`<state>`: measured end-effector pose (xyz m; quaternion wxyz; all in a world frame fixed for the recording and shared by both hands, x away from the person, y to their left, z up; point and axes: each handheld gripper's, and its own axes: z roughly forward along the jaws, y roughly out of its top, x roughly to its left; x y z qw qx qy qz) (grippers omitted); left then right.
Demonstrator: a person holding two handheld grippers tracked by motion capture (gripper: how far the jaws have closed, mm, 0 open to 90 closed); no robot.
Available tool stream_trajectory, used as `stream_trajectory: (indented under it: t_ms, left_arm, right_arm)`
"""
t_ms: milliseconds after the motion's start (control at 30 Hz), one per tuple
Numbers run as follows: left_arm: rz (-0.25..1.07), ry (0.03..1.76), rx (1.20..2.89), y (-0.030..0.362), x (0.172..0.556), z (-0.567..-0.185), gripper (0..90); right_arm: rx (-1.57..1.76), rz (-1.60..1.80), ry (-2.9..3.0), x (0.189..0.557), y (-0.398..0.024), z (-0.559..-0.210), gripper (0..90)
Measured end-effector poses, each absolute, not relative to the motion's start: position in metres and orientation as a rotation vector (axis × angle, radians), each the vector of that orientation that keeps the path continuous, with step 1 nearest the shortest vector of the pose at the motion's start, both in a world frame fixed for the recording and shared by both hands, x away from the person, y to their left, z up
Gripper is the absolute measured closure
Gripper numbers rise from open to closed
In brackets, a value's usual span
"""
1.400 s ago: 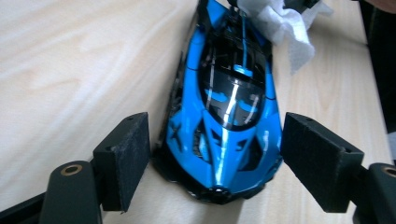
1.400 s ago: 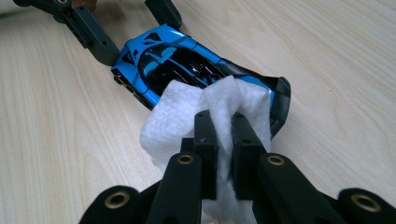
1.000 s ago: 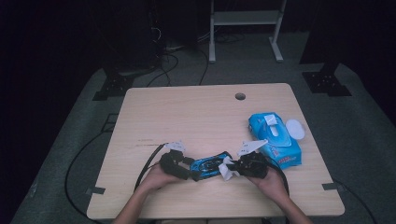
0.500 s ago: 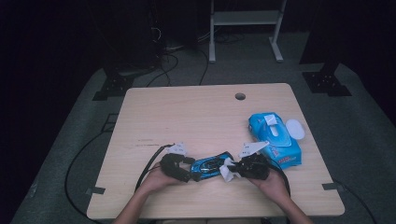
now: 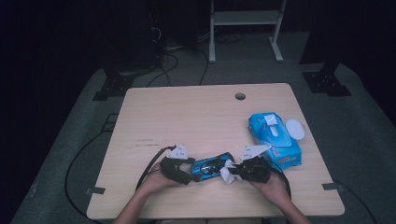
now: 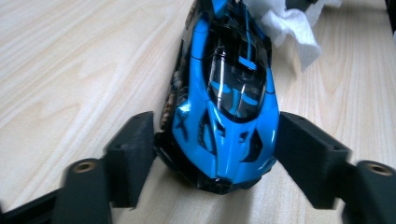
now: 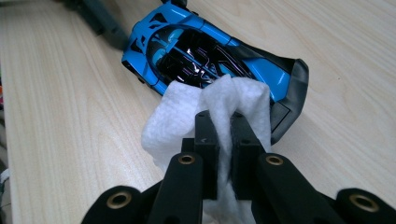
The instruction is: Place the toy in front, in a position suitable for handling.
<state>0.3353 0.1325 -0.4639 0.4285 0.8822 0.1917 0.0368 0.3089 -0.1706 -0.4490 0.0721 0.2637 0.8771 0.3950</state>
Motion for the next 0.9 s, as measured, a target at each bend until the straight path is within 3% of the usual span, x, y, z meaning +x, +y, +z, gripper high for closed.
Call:
stream_trajectory:
  t_ms: [67, 433, 733, 900]
  left_arm:
    - [0.074, 0.478, 2.206, 0.134, 0.336, -0.466, 40.9]
    - [-0.007, 0.512, 2.190, 0.134, 0.340, -0.468, 39.2]
    - [-0.101, 0.439, 2.174, 0.127, 0.338, -0.470, 50.6]
    - [-0.034, 0.347, 2.194, 0.122, 0.331, -0.466, 60.0]
  right_arm:
    - [0.802, 1.197, 2.640, 0.309, -0.171, -0.450, 83.6]
    - [0.815, 1.202, 2.651, 0.306, -0.174, -0.451, 83.7]
    - [0.831, 1.204, 2.670, 0.303, -0.176, -0.455, 83.7]
    - [0.843, 1.183, 2.689, 0.303, -0.178, -0.457, 83.5]
